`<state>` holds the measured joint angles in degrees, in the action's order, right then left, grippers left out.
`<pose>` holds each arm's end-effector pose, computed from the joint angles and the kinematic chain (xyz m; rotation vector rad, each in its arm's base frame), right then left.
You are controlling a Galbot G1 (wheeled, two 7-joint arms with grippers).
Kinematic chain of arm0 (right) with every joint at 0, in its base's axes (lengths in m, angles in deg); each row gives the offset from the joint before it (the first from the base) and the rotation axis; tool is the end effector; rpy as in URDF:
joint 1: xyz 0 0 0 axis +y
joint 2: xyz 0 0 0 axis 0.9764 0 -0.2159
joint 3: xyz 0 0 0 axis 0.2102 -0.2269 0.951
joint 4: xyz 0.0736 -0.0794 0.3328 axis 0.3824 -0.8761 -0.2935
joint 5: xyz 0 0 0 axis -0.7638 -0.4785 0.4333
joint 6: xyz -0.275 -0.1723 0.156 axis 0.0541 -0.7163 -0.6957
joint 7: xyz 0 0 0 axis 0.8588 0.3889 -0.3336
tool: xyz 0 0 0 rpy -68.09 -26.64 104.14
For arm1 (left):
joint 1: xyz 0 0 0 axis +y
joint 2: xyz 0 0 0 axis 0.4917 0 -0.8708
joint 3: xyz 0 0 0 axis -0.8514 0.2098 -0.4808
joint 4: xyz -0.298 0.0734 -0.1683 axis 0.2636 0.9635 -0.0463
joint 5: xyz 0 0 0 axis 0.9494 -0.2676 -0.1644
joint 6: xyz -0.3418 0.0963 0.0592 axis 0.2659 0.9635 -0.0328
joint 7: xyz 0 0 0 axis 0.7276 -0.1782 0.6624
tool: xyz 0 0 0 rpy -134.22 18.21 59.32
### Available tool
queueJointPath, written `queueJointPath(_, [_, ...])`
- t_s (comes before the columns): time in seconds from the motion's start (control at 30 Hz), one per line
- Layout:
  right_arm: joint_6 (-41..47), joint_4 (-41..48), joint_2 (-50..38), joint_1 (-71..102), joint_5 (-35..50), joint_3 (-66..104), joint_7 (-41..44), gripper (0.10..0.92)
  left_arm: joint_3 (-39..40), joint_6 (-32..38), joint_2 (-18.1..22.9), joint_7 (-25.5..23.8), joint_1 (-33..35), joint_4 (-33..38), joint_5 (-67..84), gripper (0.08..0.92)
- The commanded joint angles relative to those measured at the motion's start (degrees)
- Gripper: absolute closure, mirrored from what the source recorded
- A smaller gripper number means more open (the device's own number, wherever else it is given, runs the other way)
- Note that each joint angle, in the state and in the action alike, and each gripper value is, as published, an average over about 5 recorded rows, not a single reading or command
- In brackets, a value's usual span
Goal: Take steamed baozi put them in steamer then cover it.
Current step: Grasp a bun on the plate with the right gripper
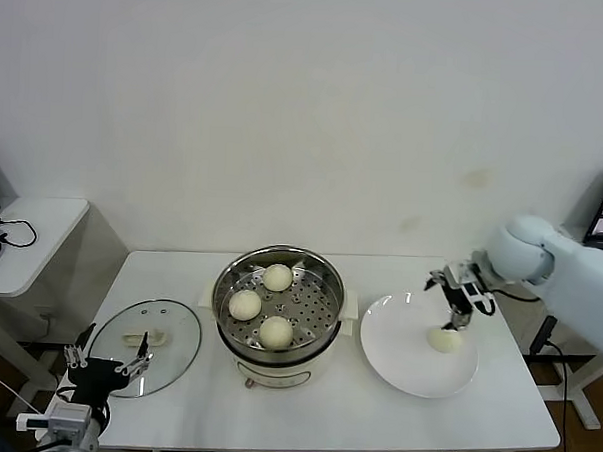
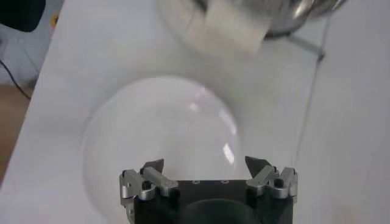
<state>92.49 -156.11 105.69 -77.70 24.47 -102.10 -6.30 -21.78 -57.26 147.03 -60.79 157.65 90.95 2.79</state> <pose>0.4746 -0.1537 -0.1246 1.2850 -1.3574 1.5455 0.1564 0.0979 -0.2425 0.1607 -2.8481 -0.5408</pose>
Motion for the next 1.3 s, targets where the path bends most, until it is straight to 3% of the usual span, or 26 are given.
queueJointPath(0.03, [-0.8, 6.8, -2.1, 16.3, -7.9, 12.7, -0.4, 0.203, 0.1, -0.1, -0.1, 0.0, 0.0, 0.0, 0.0, 0.177])
queueJointPath(0.47, [-2.6, 16.7, 7.6, 18.1, -10.5, 14.6, -2.5, 0.203, -0.5, -0.2, 0.0, -0.1, -0.2, -0.2, 0.1, 0.177])
queueJointPath(1.07, [-2.7, 21.2, 13.5, 17.9, -11.3, 14.2, -5.0, 0.206, -0.3, -0.2, 0.3, -0.2, -0.6, -0.8, -0.1, 0.177])
queueJointPath(1.3, [-2.6, 21.3, 13.7, 17.6, -11.7, 14.2, -4.8, 0.286, -0.3, -0.1, 0.5, -0.1, -0.7, -1.1, 0.0, 0.177])
